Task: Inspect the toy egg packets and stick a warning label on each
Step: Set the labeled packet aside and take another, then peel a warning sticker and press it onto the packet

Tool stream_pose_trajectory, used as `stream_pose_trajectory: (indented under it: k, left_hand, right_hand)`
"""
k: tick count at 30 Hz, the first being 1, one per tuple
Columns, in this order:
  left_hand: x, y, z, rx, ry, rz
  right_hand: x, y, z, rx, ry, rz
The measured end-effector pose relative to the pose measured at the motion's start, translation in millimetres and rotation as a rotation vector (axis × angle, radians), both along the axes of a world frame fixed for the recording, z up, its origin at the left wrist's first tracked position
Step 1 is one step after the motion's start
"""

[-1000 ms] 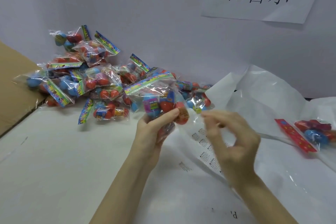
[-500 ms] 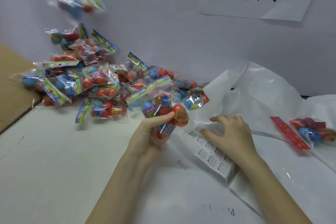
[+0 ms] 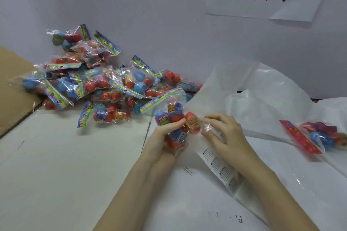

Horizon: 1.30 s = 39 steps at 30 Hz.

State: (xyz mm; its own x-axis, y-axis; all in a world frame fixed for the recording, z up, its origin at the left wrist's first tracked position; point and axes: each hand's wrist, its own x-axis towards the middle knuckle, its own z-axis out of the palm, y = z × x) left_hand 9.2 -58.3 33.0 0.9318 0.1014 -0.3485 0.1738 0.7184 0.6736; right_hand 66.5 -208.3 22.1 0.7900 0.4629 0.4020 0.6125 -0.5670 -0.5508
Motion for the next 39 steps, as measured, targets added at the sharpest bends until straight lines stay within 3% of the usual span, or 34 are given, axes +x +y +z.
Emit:
stream_pose_trajectory:
  k: [10,18,27,35,39]
  left_hand:
    - [0.3,11.0,-0.5,-0.390,-0.115,-0.162]
    - [-1.6,13.5,-2.4,-0.364,-0.158,-0.169]
    - [-6.0,19.7,0.2,-0.365,-0.189,-0.273]
    - [-7.9,24.1,-0.5,-0.123,-0.172,-0.275]
    - [-10.1,22.1,3.9,-0.074,-0.216,-0.289]
  right_hand:
    - [-5.4,-0.9,11.4,0.070,-0.247,0.028]
    - [-4.1,-4.9,12.5,0.111,-0.125,0.028]
    - [-11.7,-3.0,19.7,0.142,-0.227,0.006]
    - [-16.9,-3.8,27.4,0.180,-0.216,0.014]
    - [-17.7,-8.8,33.2,0.206,-0.029,0.051]
